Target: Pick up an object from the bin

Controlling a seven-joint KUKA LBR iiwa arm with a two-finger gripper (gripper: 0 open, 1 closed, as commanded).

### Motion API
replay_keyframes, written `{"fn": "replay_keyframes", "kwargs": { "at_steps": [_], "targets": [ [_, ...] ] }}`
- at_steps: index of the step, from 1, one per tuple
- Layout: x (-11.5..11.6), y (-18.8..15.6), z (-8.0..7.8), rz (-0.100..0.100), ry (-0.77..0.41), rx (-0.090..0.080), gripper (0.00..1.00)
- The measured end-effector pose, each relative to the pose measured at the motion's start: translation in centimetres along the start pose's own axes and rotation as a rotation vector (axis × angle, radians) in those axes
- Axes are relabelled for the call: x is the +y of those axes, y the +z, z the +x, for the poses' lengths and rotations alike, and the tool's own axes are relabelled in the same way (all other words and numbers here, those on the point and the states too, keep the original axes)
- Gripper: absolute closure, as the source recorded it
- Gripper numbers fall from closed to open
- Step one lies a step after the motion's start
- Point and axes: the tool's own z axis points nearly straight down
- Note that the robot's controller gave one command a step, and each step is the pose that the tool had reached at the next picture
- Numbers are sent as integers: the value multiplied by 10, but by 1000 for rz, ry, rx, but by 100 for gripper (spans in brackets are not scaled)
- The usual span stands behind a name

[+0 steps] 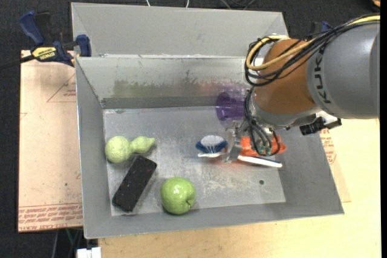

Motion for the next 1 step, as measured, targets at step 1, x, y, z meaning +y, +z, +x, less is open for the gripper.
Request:
{"fn": "replay_keyframes", "kwargs": {
  "at_steps": [1],
  "targets": [
    [0,-27,-1,-1,0,-5,100]
  ]
}}
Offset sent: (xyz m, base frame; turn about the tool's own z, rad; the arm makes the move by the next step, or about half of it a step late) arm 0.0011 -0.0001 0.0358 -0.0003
